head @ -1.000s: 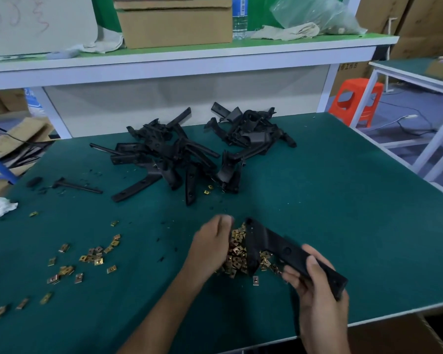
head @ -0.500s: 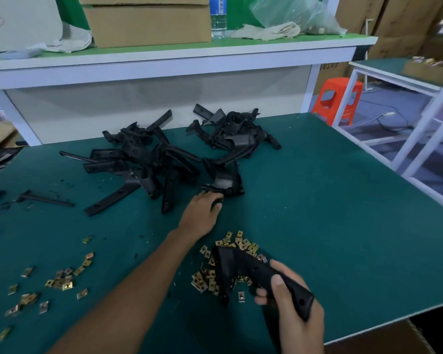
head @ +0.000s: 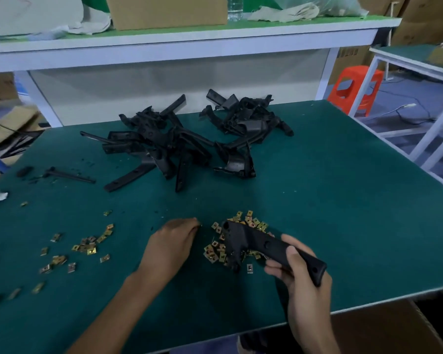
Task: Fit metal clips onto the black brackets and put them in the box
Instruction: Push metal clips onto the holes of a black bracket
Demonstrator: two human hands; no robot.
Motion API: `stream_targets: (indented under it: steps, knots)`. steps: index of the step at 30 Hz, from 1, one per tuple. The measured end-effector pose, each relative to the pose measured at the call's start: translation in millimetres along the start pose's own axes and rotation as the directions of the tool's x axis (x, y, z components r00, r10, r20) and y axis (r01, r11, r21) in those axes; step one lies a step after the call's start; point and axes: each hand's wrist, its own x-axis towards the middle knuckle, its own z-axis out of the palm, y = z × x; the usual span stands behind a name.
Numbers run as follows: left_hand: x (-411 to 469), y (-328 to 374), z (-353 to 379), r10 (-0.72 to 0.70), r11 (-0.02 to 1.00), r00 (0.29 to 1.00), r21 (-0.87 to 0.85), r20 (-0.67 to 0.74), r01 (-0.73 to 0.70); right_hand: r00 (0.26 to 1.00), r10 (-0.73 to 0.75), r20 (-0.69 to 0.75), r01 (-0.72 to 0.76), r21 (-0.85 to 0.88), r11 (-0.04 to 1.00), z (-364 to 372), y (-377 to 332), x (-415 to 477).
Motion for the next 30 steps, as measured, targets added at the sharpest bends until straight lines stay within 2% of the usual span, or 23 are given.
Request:
stream_targets:
  steps: [4, 7, 9, 13, 15, 20, 23, 27, 30]
  knots:
    - [-47.7, 7.2, -11.8, -0.006, 1.0, 1.0, -0.001, -0.008, 0.006, 0.996, 0.085, 0.018, -0.086, 0.18, 0.98, -2.5, -7.2, 3.2]
    - [-60.8, 6.6, -14.0, -0.177, 0.976, 0.983, -0.138, -0.042, 0.17, 0.995, 0.091, 0.032, -0.097, 0.268, 0.958, -3.0, -8.6, 5.2]
    - [-59.5, 4.2, -13.3, -0.241, 0.956, 0.97, -0.179, -0.033, 0.231, 0.994, 0.099, 0.045, -0.108, 0.289, 0.951, -2.4, -7.9, 6.0]
    - [-54.6, 5.9, -8.8, -0.18, 0.978, 0.979, -0.091, 0.099, 0.189, 0.98, 0.18, 0.088, -0.2, 0.351, 0.915, 2.4, -6.1, 6.6]
    - [-52.4, 8.3, -8.5, -0.201, 0.973, 0.969, -0.088, 0.145, 0.215, 0.963, 0.226, 0.145, -0.265, 0.381, 0.886, 9.0, -5.7, 6.3]
    - [-50.5, 9.7, -12.2, -0.264, 0.938, 0.956, -0.194, 0.129, 0.286, 0.907, 0.299, 0.296, -0.408, 0.449, 0.794, 20.3, 0.7, 1.8]
    - [-47.0, 9.4, -13.4, -0.292, 0.935, 0.948, -0.171, 0.124, 0.31, 0.875, 0.317, 0.366, -0.47, 0.484, 0.738, 18.0, 1.7, 0.0]
    - [-36.0, 12.1, -20.4, -0.391, 0.873, 0.895, -0.223, 0.215, 0.435, 0.86, 0.352, 0.369, -0.505, 0.516, 0.692, 20.4, 1.4, 0.8]
    - [-35.8, 14.3, -23.2, -0.43, 0.828, 0.879, -0.298, 0.205, 0.475, 0.854, 0.371, 0.365, -0.515, 0.483, 0.708, 23.5, 2.3, 0.5]
